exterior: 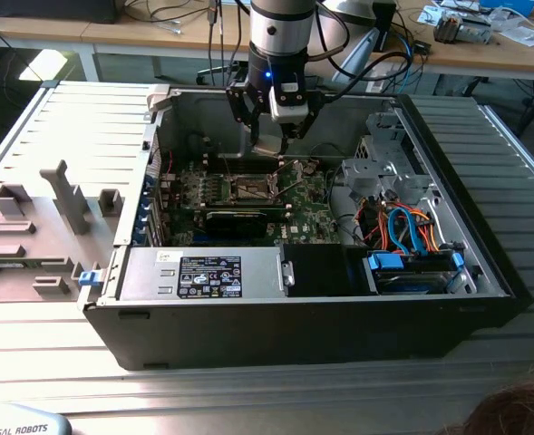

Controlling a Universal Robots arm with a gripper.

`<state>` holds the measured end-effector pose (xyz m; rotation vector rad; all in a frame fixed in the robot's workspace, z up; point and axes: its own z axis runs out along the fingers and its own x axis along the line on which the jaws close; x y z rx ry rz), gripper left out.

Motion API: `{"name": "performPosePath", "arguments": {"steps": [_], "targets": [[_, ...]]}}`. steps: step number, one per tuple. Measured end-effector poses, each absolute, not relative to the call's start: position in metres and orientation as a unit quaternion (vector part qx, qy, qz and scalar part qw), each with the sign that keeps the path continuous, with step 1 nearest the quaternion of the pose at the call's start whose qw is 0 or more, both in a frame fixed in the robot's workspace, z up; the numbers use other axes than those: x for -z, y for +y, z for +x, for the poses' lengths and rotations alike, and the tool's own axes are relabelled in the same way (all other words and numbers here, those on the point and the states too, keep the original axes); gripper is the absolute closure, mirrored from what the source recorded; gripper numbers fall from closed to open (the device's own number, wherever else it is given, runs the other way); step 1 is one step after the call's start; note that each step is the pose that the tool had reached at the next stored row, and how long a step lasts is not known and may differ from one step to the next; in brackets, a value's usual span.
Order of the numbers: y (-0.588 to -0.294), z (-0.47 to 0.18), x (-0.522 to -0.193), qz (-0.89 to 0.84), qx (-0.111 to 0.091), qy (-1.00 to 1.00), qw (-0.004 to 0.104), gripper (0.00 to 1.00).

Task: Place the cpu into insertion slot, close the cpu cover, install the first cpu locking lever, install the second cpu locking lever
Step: 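Place the cpu into insertion slot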

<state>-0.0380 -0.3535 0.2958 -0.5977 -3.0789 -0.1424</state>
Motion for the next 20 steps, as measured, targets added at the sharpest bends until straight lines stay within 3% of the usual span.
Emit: {"name": "performPosePath", "arguments": {"steps": [20], "targets": [[-0.3535,-0.0380,-0.2956,-0.197,0.045,-0.979,0.001,0.46]]}}
